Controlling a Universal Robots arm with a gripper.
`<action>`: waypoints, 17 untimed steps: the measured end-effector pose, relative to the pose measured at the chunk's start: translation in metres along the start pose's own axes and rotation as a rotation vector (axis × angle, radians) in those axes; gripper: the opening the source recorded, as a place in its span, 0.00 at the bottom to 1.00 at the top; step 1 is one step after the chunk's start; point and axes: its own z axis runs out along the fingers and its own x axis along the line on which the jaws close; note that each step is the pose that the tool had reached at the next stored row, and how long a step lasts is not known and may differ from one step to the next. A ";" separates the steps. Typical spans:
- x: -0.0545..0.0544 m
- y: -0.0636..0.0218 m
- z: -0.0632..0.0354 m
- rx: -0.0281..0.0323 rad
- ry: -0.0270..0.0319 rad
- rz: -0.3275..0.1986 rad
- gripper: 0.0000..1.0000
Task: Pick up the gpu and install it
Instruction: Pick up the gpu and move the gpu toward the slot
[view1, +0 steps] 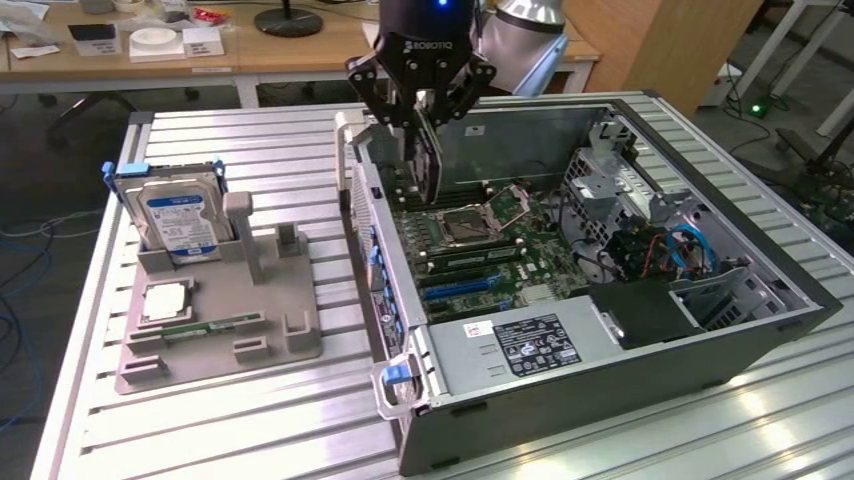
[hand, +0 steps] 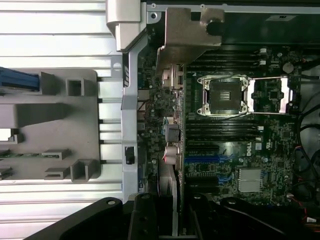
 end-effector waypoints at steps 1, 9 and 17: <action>-0.002 0.0001 0.0002 0.0000 -0.0001 0.000 0.27; -0.022 0.0008 0.0017 0.0000 -0.0005 0.000 0.27; -0.042 0.0015 0.0035 0.0000 -0.0009 0.000 0.27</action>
